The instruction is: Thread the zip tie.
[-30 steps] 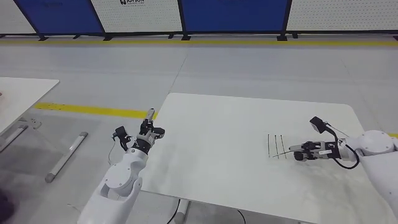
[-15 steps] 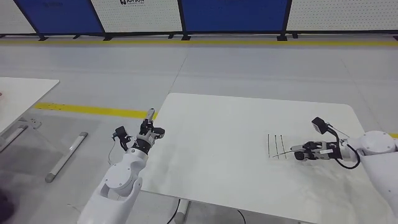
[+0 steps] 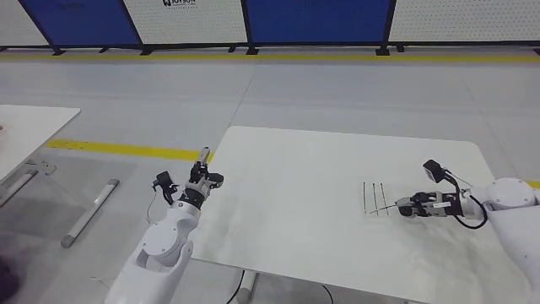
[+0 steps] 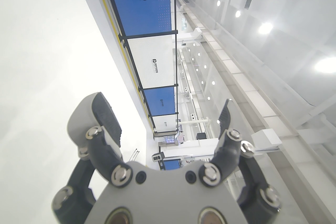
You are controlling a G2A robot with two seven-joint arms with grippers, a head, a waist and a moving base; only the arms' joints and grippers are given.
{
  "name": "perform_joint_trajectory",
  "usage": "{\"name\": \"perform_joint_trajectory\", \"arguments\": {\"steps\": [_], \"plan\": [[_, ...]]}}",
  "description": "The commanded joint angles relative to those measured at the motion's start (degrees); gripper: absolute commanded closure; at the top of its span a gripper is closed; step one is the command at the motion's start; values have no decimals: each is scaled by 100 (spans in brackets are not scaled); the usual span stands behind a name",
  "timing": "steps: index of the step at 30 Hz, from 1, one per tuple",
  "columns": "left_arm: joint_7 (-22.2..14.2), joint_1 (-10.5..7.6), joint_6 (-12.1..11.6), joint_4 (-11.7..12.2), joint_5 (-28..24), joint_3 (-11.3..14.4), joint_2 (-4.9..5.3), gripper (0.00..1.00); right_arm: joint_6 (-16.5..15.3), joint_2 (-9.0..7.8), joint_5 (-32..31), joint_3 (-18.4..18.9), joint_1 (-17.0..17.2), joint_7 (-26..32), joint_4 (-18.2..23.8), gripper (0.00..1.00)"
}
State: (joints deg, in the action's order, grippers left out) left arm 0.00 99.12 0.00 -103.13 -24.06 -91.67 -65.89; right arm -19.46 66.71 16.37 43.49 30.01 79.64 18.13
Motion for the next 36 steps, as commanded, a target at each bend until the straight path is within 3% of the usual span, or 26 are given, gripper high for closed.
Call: {"name": "perform_joint_trajectory", "arguments": {"steps": [1, 5, 14, 20, 27, 30, 35, 36], "plan": [[0, 0, 0, 0, 0, 0, 0, 0, 2, 11, 9, -5, -11, 0, -43, 86], [0, 0, 0, 0, 0, 0, 0, 0, -2, 32, 22, -14, -23, 0, -106, 100], [0, 0, 0, 0, 0, 0, 0, 0, -2, 30, 66, -29, -8, 0, -71, 100], [0, 0, 0, 0, 0, 0, 0, 0, -2, -88, 295, 1, 88, 0, 164, 100], [0, 0, 0, 0, 0, 0, 0, 0, -2, -425, 841, 178, 360, 0, 783, 100], [0, 0, 0, 0, 0, 0, 0, 0, -2, -672, 1197, 378, 632, 0, 1366, 100], [0, 0, 0, 0, 0, 0, 0, 0, -2, -1223, 1570, 843, 1343, 0, 2724, 100], [0, 0, 0, 0, 0, 0, 0, 0, -2, -1223, 1570, 843, 1343, 0, 2724, 100]]}}
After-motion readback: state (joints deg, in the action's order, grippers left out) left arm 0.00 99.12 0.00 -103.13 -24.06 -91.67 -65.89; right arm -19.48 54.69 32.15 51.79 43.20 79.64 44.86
